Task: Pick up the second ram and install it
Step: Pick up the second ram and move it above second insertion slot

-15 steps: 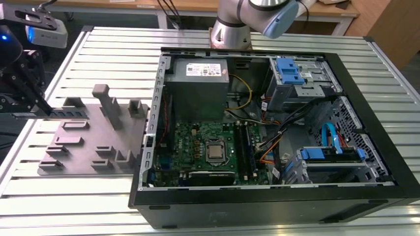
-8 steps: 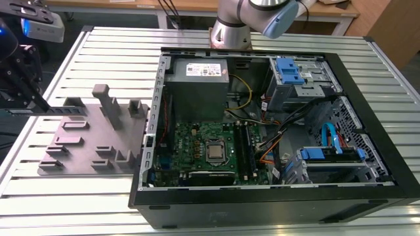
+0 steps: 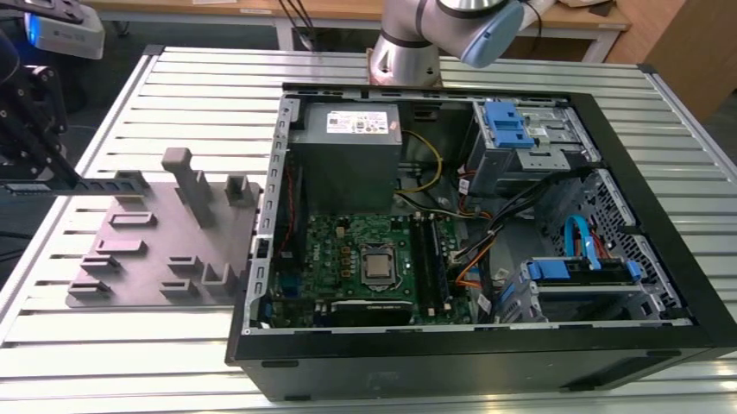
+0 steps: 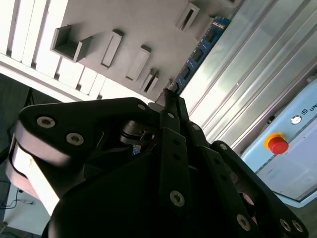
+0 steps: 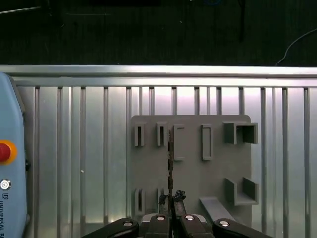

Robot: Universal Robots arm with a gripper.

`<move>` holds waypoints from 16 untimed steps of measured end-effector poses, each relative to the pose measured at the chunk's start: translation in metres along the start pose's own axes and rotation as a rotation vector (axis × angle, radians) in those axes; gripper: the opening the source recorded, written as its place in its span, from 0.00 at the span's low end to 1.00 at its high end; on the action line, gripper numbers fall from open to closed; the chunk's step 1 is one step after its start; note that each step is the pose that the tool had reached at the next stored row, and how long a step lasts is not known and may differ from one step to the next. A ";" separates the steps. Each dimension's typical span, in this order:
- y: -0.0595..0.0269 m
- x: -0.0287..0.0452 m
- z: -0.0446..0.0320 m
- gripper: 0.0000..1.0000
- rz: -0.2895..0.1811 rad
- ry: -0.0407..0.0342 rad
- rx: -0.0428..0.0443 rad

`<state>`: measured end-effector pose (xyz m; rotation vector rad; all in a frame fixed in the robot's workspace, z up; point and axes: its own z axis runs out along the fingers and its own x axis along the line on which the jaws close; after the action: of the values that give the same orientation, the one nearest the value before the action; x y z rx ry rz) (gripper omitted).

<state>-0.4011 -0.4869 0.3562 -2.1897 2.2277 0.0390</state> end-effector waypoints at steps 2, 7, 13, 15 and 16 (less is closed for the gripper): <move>0.0000 -0.0001 -0.0044 0.11 0.000 0.0000 0.0001; 0.0001 -0.0004 -0.0143 0.11 0.000 -0.0001 0.0001; 0.0002 -0.0009 -0.0287 0.11 0.000 -0.0001 0.0001; 0.0002 -0.0009 -0.0294 0.11 0.000 -0.0003 0.0003; 0.0002 -0.0009 -0.0295 0.11 0.000 -0.0002 0.0002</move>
<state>-0.4011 -0.4869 0.3857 -2.1895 2.2274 0.0389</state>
